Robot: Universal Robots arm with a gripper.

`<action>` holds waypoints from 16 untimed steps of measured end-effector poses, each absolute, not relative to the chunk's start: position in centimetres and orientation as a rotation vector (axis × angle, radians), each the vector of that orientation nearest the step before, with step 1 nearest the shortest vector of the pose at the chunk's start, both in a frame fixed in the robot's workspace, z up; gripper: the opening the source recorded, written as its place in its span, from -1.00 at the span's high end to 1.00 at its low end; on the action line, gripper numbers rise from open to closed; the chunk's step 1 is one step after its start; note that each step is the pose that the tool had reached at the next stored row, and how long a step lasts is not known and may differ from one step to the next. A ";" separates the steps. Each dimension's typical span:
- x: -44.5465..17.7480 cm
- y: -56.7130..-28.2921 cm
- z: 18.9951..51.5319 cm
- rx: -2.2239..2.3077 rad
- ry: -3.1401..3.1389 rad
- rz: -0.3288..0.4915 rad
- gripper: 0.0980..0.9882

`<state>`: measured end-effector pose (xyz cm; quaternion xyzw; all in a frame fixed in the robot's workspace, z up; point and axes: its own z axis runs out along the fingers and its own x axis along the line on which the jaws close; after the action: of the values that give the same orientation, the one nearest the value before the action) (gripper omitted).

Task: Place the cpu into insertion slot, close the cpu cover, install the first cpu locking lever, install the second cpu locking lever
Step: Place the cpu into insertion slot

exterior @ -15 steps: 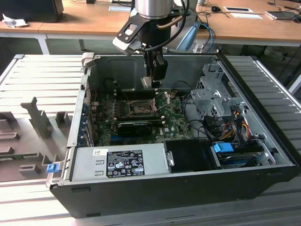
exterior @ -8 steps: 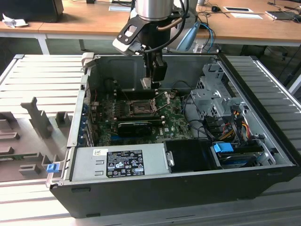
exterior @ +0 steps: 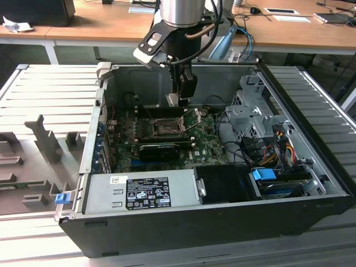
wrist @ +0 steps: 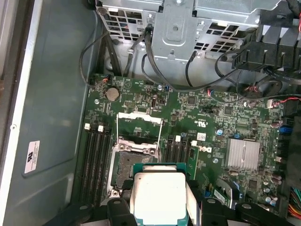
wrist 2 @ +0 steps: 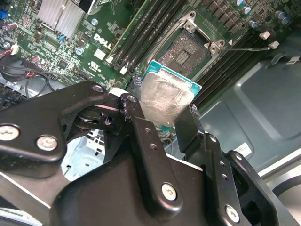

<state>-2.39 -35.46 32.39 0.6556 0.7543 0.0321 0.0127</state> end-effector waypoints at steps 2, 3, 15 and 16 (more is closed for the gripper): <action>-2.4 -35.5 32.2 2.045 2.353 0.096 0.03; -2.4 -35.5 32.1 2.046 2.353 0.095 0.03; -2.4 -35.5 31.2 2.049 2.357 0.089 0.03; -2.4 -35.5 31.0 2.049 2.357 0.088 0.03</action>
<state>-2.40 -35.48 30.98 0.6558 0.7543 0.0283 0.0084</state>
